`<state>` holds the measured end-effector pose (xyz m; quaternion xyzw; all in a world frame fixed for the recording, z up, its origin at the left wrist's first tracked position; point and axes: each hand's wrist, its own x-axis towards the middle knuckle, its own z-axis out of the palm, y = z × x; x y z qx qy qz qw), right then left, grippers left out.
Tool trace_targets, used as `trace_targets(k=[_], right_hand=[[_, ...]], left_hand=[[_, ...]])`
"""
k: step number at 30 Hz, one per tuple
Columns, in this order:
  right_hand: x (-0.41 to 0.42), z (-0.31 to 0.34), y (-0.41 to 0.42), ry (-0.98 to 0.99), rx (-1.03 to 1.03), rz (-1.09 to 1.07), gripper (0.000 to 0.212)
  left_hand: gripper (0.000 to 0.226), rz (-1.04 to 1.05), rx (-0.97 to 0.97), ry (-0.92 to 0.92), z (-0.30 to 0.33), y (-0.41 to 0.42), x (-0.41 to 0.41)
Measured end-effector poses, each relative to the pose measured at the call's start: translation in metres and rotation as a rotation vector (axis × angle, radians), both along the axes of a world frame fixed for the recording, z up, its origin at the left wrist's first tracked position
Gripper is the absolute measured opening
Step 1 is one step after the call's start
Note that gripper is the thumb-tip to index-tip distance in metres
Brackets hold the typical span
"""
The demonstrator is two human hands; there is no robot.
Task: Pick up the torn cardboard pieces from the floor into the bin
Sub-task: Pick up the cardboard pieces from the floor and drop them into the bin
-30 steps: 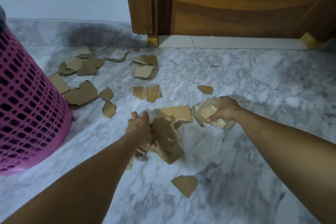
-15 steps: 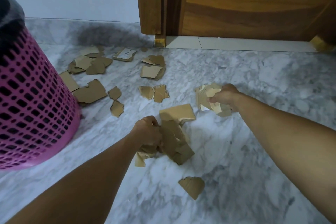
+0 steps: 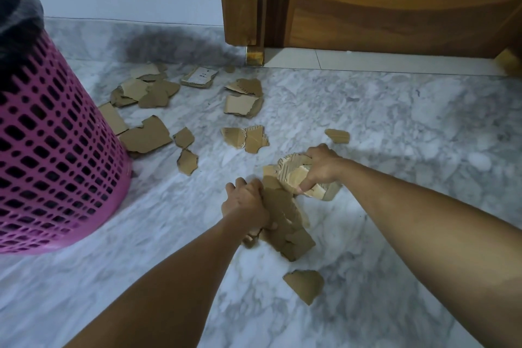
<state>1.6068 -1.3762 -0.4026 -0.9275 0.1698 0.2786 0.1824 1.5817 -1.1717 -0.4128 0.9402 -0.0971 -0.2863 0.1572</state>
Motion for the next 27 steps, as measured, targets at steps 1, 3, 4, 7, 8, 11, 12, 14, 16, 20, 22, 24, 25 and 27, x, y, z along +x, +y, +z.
trace_targets(k=[1,3,4,7,8,11,12,14,16,20,22,24,25,27], right_hand=[[-0.002,0.002,-0.001,0.009,0.044,-0.027,0.111],[-0.005,0.004,-0.003,-0.004,0.174,-0.109,0.111],[-0.008,0.006,-0.004,-0.020,0.231,-0.149,0.111],[-0.017,0.002,-0.007,-0.065,0.341,-0.244,0.114],[-0.020,0.001,-0.008,-0.080,0.377,-0.276,0.114],[-0.033,-0.003,-0.010,-0.099,0.525,-0.398,0.101],[-0.038,-0.003,-0.011,-0.104,0.573,-0.424,0.089],[-0.047,0.000,-0.009,-0.122,0.652,-0.476,0.072],[-0.054,0.003,-0.008,-0.145,0.688,-0.545,0.091],[-0.061,0.015,-0.010,-0.249,0.790,-0.627,0.061],[-0.064,0.026,-0.008,-0.294,0.795,-0.639,0.044],[-0.063,0.036,-0.007,-0.357,0.774,-0.650,0.056],[-0.061,0.041,-0.007,-0.388,0.764,-0.663,0.067],[-0.058,0.052,-0.006,-0.427,0.758,-0.663,0.073]], left_hand=[[0.074,0.016,-0.015,0.009,-0.001,0.000,0.000],[0.067,0.050,-0.049,0.008,-0.003,-0.001,-0.001],[0.067,0.065,-0.059,0.001,-0.003,-0.001,-0.002],[0.074,0.110,-0.083,-0.012,-0.001,-0.004,-0.006],[0.075,0.125,-0.088,-0.003,0.001,-0.004,-0.006],[0.076,0.177,-0.116,0.060,0.004,-0.002,-0.005],[0.075,0.202,-0.136,0.082,0.004,-0.001,-0.004],[0.068,0.248,-0.195,0.127,0.007,0.002,-0.003],[0.053,0.283,-0.253,0.166,0.007,0.005,-0.002],[0.047,0.325,-0.303,0.205,0.009,0.008,-0.003],[0.048,0.348,-0.333,0.208,0.010,0.009,-0.004],[0.044,0.336,-0.334,0.190,0.017,0.011,-0.004],[0.042,0.318,-0.322,0.168,0.024,0.013,-0.003],[0.039,0.309,-0.308,0.110,0.040,0.021,0.001]])
